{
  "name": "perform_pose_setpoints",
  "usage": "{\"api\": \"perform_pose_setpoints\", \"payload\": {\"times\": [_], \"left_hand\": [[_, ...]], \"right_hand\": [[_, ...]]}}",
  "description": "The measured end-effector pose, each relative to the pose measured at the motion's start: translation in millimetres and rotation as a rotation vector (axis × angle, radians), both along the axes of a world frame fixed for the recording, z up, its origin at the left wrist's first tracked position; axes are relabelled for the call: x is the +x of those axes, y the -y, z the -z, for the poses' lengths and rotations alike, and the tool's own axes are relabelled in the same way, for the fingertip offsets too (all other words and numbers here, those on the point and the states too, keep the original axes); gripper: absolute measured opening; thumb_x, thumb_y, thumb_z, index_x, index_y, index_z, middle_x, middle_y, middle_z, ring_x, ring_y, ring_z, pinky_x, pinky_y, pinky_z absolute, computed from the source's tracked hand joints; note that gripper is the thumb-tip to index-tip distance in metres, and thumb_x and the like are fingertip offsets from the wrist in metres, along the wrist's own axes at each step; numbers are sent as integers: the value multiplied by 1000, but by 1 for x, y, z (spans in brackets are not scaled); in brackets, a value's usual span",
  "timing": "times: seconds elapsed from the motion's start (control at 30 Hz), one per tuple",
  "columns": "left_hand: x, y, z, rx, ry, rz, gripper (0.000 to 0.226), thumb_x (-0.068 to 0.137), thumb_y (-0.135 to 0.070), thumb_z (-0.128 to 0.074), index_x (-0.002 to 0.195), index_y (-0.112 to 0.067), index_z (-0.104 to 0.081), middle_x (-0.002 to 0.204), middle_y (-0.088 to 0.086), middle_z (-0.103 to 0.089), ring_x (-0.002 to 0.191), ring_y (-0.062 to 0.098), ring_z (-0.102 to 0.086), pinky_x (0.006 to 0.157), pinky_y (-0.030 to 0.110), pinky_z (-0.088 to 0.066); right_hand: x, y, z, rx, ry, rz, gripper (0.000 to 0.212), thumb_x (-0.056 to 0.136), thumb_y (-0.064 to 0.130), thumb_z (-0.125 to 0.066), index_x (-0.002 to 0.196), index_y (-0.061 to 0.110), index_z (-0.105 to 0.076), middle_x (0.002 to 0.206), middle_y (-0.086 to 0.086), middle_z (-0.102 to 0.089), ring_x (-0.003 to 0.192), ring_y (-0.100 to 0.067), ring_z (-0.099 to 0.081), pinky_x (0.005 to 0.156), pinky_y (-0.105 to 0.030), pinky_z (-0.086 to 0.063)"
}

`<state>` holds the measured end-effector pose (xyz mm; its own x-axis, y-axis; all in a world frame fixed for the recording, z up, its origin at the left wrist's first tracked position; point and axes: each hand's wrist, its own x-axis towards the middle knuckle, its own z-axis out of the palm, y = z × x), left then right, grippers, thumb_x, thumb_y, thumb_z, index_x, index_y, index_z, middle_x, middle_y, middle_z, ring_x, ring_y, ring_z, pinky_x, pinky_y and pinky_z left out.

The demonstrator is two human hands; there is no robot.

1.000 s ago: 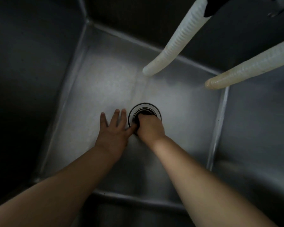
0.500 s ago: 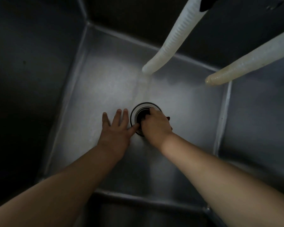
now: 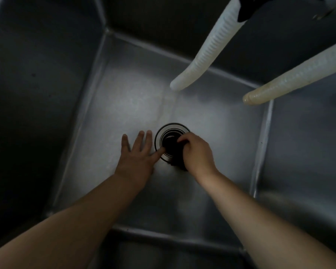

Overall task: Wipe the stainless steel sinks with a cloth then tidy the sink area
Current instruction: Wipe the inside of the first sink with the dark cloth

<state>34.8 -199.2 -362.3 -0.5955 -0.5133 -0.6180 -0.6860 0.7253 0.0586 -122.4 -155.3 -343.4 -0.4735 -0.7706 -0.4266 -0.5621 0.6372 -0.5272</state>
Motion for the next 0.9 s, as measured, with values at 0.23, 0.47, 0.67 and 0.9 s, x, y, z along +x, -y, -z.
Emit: {"api": "perform_pose_setpoints", "payload": {"times": [0.23, 0.47, 0.67, 0.9], "left_hand": [[3, -1, 3, -28, -47, 4, 73, 97, -43, -38, 145, -40, 17, 154, 18, 23, 142, 39, 19, 107, 65, 9], [7, -4, 5, -63, -77, -20, 87, 96, -45, -38, 136, -13, 33, 155, 17, 20, 144, 35, 14, 110, 62, 7], [17, 3, -4, -15, -223, -96, 85, 94, -41, -45, 148, -10, 13, 159, 10, 5, 146, 24, 1, 116, 50, 3], [44, 34, -24, -119, -467, -384, 56, 83, 1, -56, 137, 5, -41, 139, 27, -43, 125, 43, -43, 106, 49, -30]], "right_hand": [[-27, -6, 5, -164, -360, -310, 61, 82, -2, -48, 138, 23, -47, 130, -12, -48, 113, -31, -43, 94, -33, -39], [-13, -48, 27, -11, -379, -330, 59, 80, 12, -41, 139, 14, -44, 124, -25, -48, 111, -43, -47, 90, -46, -47], [44, -73, 26, -69, -270, -364, 69, 70, 1, -72, 135, 6, -48, 116, -27, -54, 101, -45, -55, 85, -45, -49], [57, 6, 25, -123, -194, -644, 64, 90, 5, -48, 148, 15, -23, 144, -22, -31, 122, -42, -33, 105, -45, -31]]}}
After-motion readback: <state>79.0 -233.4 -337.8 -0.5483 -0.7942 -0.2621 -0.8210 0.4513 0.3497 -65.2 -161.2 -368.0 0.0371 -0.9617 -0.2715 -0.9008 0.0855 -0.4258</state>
